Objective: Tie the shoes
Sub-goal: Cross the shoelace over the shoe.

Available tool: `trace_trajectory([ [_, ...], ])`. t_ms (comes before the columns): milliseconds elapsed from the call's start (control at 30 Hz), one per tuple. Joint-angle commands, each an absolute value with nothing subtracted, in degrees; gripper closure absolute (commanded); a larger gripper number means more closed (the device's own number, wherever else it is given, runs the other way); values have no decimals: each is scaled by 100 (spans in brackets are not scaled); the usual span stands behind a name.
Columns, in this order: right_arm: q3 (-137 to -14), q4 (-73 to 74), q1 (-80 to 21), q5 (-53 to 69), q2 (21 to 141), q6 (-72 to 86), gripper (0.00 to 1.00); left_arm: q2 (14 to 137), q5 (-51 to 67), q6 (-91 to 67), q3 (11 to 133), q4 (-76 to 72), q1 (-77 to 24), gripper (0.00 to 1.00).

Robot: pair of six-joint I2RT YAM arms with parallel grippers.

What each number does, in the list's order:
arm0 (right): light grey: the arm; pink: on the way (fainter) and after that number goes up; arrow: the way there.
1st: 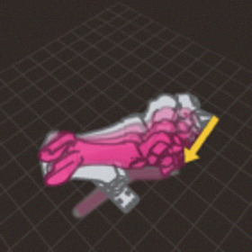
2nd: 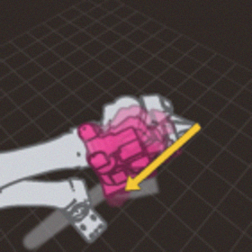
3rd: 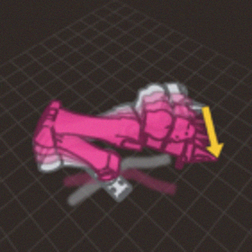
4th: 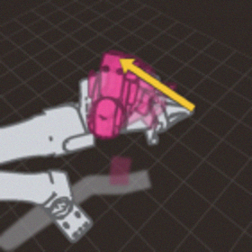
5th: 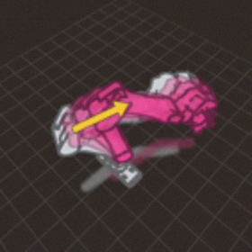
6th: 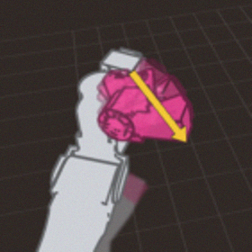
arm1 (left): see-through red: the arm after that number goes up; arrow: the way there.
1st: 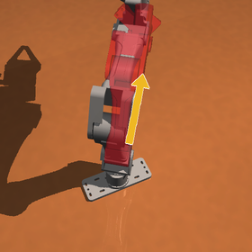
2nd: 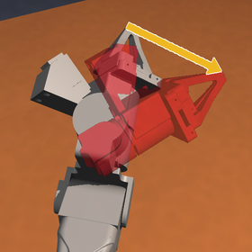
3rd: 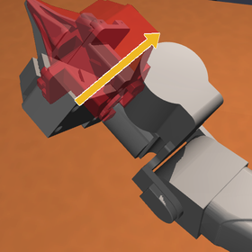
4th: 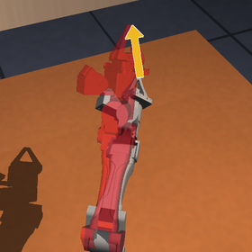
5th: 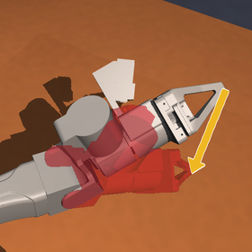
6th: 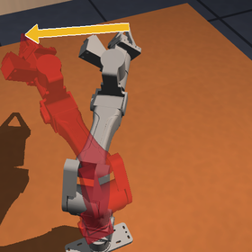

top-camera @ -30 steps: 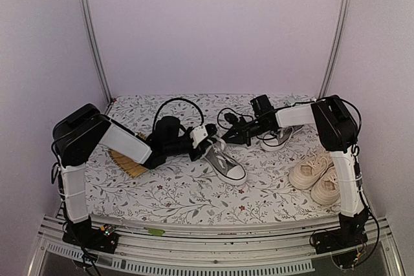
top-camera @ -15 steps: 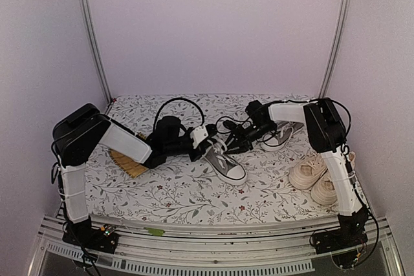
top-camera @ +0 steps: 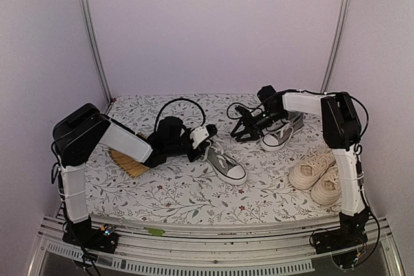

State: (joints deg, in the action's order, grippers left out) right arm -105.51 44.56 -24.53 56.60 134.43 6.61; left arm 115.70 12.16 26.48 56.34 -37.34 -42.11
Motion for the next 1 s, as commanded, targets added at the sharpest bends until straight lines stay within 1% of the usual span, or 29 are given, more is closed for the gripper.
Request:
trace_trajectory([
  [0, -10200, 3996, -2441, 5239, 12593, 716, 52, 11394, 773, 2513, 5804, -3477, -4245, 100],
  [67, -9730, 3606, -2477, 5127, 12218, 693, 59, 11390, 671, 2454, 5796, -3465, -4241, 100],
  [167, -8519, 2365, -2707, 5150, 11564, 969, 70, 11360, 617, 2345, 5730, -3489, -4244, 100],
  [267, -7972, 1276, -3026, 5260, 11380, 1584, 73, 11347, 547, 2347, 5690, -3520, -4266, 100],
  [400, -7970, 797, -3245, 4818, 11512, 1865, 77, 11363, 559, 2369, 5704, -3524, -4264, 100],
  [533, -7928, 708, -3268, 4405, 11725, 1982, 77, 11364, 568, 2396, 5695, -3514, -4277, 100],
  [633, -7940, 608, -3293, 4359, 11862, 2002, 71, 11364, 533, 2426, 5687, -3516, -4276, 100],
  [667, -7963, 603, -3310, 4370, 11918, 2010, 71, 11360, 531, 2432, 5687, -3513, -4280, 100],
  [967, -8067, 820, -3386, 4487, 12225, 1901, 71, 11384, 530, 2403, 5739, -3497, -4279, 100],
])
